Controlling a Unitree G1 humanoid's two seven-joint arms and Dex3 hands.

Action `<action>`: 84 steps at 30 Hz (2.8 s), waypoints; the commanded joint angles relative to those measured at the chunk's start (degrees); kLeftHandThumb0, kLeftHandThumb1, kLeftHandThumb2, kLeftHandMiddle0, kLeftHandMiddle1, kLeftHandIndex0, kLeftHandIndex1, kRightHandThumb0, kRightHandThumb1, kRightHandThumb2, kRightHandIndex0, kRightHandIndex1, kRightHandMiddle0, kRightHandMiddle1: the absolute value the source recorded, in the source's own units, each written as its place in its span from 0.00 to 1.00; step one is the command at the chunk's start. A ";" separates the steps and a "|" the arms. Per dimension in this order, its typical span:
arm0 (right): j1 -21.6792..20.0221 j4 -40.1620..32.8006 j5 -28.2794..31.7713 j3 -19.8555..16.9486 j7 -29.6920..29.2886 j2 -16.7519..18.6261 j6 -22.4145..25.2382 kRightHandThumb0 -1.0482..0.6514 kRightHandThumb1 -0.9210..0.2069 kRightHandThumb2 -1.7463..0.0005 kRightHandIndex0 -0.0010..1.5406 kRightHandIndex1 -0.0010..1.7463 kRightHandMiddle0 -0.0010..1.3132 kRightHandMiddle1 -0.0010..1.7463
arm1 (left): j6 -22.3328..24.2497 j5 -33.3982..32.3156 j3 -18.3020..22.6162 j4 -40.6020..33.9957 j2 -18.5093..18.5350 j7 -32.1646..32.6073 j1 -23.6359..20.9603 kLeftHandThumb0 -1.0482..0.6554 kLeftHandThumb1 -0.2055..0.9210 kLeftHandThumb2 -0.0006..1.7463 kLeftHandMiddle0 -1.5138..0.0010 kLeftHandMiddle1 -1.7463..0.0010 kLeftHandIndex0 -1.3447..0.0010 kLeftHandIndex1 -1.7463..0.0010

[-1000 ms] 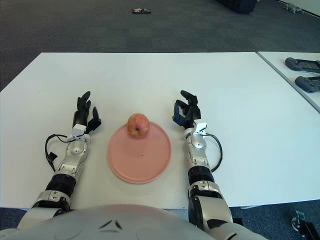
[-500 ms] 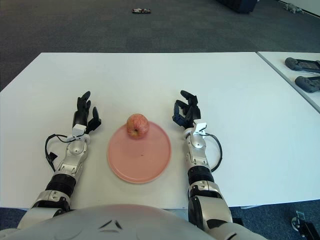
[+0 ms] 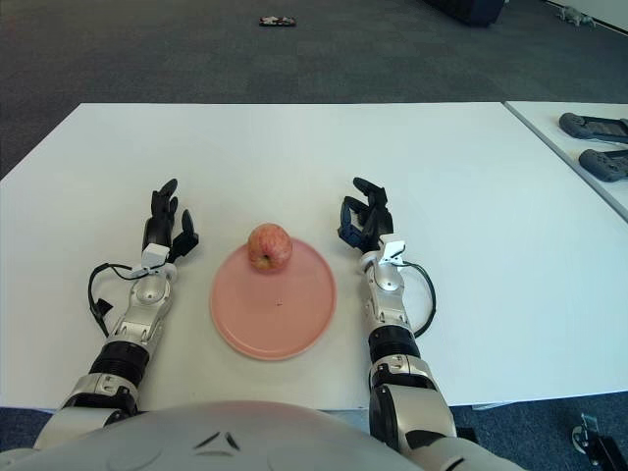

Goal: Put the apple into the plate.

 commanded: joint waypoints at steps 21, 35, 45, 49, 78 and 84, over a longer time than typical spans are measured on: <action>2.18 1.61 0.11 0.07 -0.44 0.64 2.82 0.39 0.30 0.45 0.09 0.50 0.00 0.51 | 0.21 0.49 0.08 0.51 0.35 0.39 0.69 0.12 1.00 0.54 0.85 0.92 1.00 0.69; 2.20 1.64 0.09 0.09 -0.54 0.56 2.61 0.39 0.30 0.45 0.09 0.50 0.00 0.52 | 0.91 0.89 0.00 0.30 0.17 0.78 0.68 0.12 1.00 0.54 0.85 0.92 1.00 0.69; 2.24 1.55 0.16 0.09 -0.63 0.62 2.63 0.40 0.31 0.45 0.10 0.50 0.00 0.54 | 0.78 0.68 0.04 0.38 0.11 0.72 0.68 0.12 1.00 0.54 0.84 0.92 1.00 0.68; 2.28 1.49 0.25 0.08 -0.52 0.62 2.78 0.40 0.32 0.44 0.09 0.50 0.00 0.54 | 0.73 0.65 0.03 0.37 0.13 0.65 0.71 0.12 1.00 0.54 0.84 0.92 1.00 0.69; 2.59 1.23 0.02 0.38 -0.18 0.23 2.78 0.39 0.31 0.44 0.09 0.50 0.00 0.51 | 0.68 0.58 0.02 0.08 -0.06 0.72 0.97 0.12 1.00 0.54 0.84 0.92 1.00 0.69; 2.53 1.27 0.09 0.35 -0.04 0.25 2.89 0.39 0.30 0.45 0.09 0.50 0.00 0.50 | 0.70 0.60 0.02 0.09 -0.03 0.71 0.98 0.12 1.00 0.54 0.85 0.92 1.00 0.69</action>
